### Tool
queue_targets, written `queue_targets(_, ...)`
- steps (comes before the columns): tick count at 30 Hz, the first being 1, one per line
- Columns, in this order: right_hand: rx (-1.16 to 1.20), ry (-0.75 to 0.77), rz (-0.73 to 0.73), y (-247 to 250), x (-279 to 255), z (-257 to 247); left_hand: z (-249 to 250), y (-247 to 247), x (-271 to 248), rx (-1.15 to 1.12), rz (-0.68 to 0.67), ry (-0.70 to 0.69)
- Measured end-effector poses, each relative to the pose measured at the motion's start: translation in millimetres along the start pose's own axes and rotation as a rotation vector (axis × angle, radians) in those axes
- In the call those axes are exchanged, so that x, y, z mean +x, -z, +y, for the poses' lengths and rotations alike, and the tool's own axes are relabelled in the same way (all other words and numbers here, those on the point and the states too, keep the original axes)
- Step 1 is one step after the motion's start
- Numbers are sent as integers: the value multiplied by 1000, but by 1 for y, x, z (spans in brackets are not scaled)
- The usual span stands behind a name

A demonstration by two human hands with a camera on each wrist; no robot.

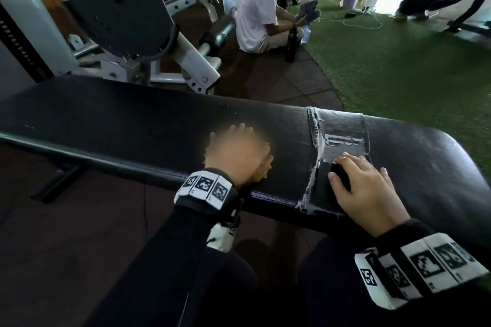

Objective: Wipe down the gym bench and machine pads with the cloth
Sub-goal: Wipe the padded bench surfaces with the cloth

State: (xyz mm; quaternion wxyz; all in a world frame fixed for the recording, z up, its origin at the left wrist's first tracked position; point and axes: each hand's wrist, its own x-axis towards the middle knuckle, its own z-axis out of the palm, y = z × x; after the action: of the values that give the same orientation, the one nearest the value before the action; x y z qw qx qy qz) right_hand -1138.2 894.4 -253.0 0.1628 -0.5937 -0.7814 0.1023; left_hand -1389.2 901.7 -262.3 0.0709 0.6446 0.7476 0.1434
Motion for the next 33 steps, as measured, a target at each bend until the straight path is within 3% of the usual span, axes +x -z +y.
queue_targets(3,-23,87,-87,12,7,-13,-17,6,-4,-124,31,24)
queue_targets(8,66,379,-178,21,24,-71,-90,27,-11,17,24,296)
queue_targets(11,23,425,-279,6,39,-109,-131,39,-16,94,-19,390)
queue_targets(19,-408,576,-637,-10,81,-149,-138,32,-21,121,95,379)
queue_targets(26,-477,548,-894,5,99,-131,-140,25,-21,122,166,366)
queue_targets(33,-612,616,-818,-27,184,-197,-145,19,-20,117,232,349)
